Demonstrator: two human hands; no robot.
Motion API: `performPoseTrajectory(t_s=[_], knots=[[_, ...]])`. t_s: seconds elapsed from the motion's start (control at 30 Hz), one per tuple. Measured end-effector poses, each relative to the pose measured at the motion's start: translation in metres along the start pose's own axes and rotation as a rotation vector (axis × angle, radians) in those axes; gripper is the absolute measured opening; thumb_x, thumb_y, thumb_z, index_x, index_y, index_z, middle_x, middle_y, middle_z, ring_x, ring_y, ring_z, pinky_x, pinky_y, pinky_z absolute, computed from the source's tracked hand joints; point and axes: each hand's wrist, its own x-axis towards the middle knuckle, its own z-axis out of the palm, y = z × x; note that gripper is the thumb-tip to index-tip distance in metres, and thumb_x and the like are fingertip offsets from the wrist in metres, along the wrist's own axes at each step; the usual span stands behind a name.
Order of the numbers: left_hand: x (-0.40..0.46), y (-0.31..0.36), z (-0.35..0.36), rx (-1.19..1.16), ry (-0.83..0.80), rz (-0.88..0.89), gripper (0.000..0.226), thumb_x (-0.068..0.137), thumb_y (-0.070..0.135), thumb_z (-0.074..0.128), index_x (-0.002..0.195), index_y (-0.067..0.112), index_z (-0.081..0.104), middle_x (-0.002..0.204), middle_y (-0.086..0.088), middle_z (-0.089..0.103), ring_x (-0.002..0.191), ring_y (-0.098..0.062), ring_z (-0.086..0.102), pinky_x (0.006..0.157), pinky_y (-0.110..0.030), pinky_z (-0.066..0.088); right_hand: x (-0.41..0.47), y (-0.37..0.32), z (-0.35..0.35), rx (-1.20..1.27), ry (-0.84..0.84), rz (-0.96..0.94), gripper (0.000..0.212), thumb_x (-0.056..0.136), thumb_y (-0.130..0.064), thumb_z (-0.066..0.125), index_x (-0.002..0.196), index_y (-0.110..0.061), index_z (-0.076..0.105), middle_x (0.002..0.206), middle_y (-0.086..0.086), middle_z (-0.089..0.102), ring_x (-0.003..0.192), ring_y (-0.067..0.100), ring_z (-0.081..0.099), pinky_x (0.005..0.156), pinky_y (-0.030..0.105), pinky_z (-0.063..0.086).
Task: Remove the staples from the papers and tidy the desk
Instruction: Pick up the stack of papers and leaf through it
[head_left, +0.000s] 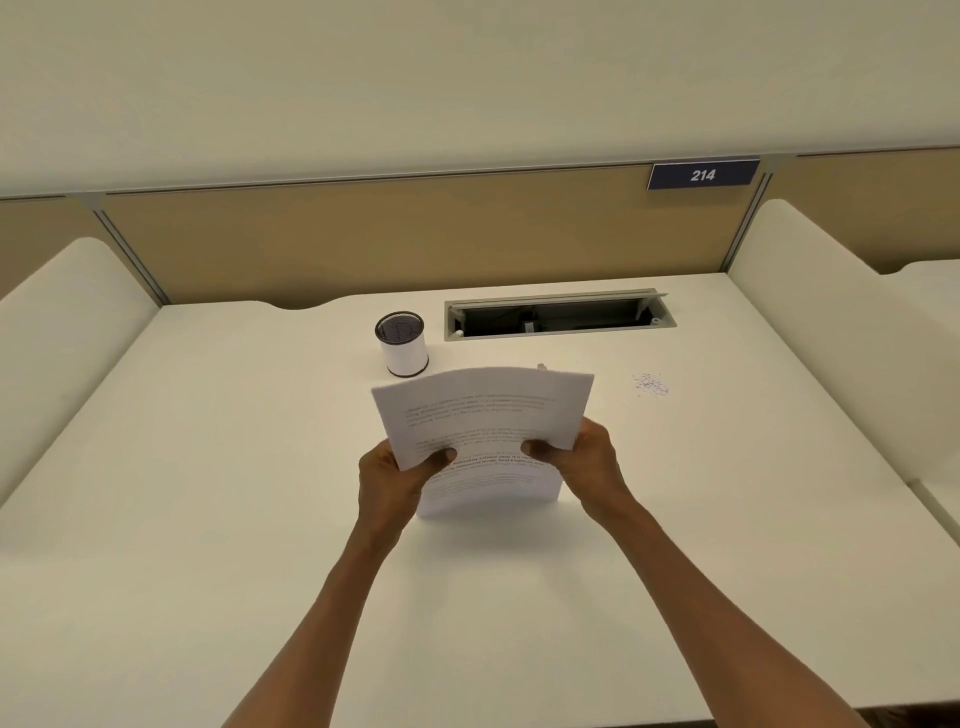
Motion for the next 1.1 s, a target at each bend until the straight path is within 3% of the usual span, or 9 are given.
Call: performPoseTrajectory(t_s=[0.13, 0.43, 0.6, 0.77, 0.87, 0.97, 1.03, 1.1], knots=[[-0.002, -0.003, 0.001, 0.014, -0.005, -0.018, 0.024, 0.077, 0.010, 0.086, 0.096, 0.022, 0.076, 0.094, 0.008, 0.079, 0.085, -0.011, 0.074, 0.076, -0.030, 0.058, 0.001, 0.005, 0.002, 0.001, -0.006, 0.037, 0.026, 0.071, -0.001, 0.081, 0.094, -0.010, 0.074, 0.092, 0.003, 0.076, 0.084, 0.023, 0.070, 0.068, 0.022, 0.054], [-0.004, -0.019, 0.007, 0.076, -0.034, -0.066, 0.029, 0.078, 0.020, 0.086, 0.104, 0.024, 0.075, 0.098, 0.010, 0.078, 0.091, -0.012, 0.073, 0.077, -0.038, 0.061, 0.000, 0.024, 0.005, -0.108, -0.009, 0.129, 0.028, 0.067, -0.004, 0.083, 0.093, -0.010, 0.074, 0.091, 0.004, 0.076, 0.090, 0.029, 0.069, 0.082, 0.043, 0.056], [0.003, -0.014, 0.004, 0.045, -0.040, -0.082, 0.030, 0.082, 0.018, 0.083, 0.108, 0.027, 0.071, 0.099, 0.012, 0.078, 0.090, -0.012, 0.075, 0.075, -0.033, 0.060, 0.009, 0.012, 0.000, -0.080, -0.008, 0.085, 0.032, 0.072, -0.010, 0.083, 0.102, -0.011, 0.072, 0.096, 0.001, 0.076, 0.086, 0.019, 0.072, 0.070, 0.026, 0.058], [0.008, -0.004, 0.002, -0.151, -0.016, -0.106, 0.033, 0.083, 0.009, 0.079, 0.113, 0.016, 0.070, 0.104, 0.004, 0.078, 0.095, -0.017, 0.075, 0.074, -0.028, 0.061, 0.017, 0.006, -0.009, -0.005, 0.086, 0.100, 0.023, 0.076, -0.012, 0.081, 0.095, -0.008, 0.070, 0.090, 0.006, 0.076, 0.082, 0.020, 0.071, 0.072, 0.030, 0.054], [0.012, 0.001, 0.005, -0.300, 0.028, -0.119, 0.040, 0.084, 0.006, 0.078, 0.122, 0.014, 0.067, 0.113, 0.001, 0.076, 0.103, -0.017, 0.073, 0.086, -0.033, 0.058, 0.017, 0.006, -0.011, -0.053, 0.180, 0.118, 0.053, 0.074, -0.025, 0.083, 0.121, -0.020, 0.059, 0.106, -0.003, 0.070, 0.098, 0.012, 0.066, 0.076, 0.023, 0.051], [0.014, 0.004, 0.015, -0.435, 0.096, -0.156, 0.046, 0.083, 0.002, 0.077, 0.125, 0.015, 0.065, 0.117, 0.000, 0.075, 0.109, -0.019, 0.071, 0.093, -0.036, 0.056, 0.012, 0.008, -0.006, 0.098, 0.170, 0.220, 0.087, 0.064, -0.040, 0.088, 0.137, -0.026, 0.043, 0.119, -0.006, 0.065, 0.110, 0.014, 0.061, 0.095, 0.034, 0.048], [0.017, 0.006, 0.025, -0.555, 0.128, -0.225, 0.054, 0.082, 0.000, 0.077, 0.131, 0.014, 0.061, 0.121, -0.003, 0.073, 0.111, -0.021, 0.070, 0.097, -0.041, 0.054, 0.008, 0.010, 0.004, 0.275, 0.114, 0.253, 0.082, 0.064, -0.037, 0.087, 0.133, -0.022, 0.046, 0.118, -0.003, 0.069, 0.112, 0.020, 0.063, 0.100, 0.044, 0.047], [0.017, 0.009, 0.034, -0.668, 0.155, -0.350, 0.061, 0.076, 0.005, 0.081, 0.133, 0.006, 0.059, 0.122, -0.011, 0.072, 0.108, -0.024, 0.072, 0.098, -0.045, 0.055, 0.004, 0.007, 0.017, 0.432, 0.049, 0.245, 0.059, 0.077, -0.021, 0.079, 0.129, -0.016, 0.052, 0.118, 0.002, 0.070, 0.113, 0.026, 0.064, 0.095, 0.046, 0.050]])
